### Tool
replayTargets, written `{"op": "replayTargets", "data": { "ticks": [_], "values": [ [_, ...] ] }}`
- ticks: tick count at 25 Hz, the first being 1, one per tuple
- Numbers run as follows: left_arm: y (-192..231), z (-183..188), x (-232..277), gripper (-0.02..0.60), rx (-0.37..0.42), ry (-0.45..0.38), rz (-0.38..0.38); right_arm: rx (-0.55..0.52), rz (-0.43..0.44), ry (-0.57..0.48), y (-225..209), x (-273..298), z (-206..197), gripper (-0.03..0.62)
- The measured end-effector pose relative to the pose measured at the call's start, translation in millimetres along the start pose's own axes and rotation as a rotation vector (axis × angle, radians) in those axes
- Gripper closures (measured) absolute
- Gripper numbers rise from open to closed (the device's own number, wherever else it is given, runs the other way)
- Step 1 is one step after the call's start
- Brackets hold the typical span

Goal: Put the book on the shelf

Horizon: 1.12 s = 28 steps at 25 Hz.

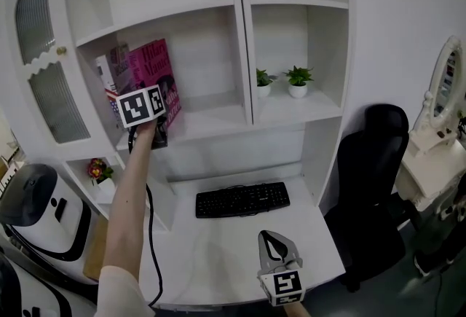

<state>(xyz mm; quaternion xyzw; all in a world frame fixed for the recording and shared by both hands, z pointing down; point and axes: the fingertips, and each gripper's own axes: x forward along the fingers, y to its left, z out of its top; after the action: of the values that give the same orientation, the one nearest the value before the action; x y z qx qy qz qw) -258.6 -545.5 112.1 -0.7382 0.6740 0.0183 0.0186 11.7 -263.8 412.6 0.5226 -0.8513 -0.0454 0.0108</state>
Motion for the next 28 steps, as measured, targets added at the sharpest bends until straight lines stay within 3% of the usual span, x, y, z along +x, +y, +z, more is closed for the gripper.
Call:
{"op": "replayTargets", "data": {
  "ticks": [28],
  "values": [
    [7, -2, 61, 0.431, 0.014, -0.01, 0.027, 0.002, -0.088, 0.074, -34, 14, -28, 0.589]
  ]
}}
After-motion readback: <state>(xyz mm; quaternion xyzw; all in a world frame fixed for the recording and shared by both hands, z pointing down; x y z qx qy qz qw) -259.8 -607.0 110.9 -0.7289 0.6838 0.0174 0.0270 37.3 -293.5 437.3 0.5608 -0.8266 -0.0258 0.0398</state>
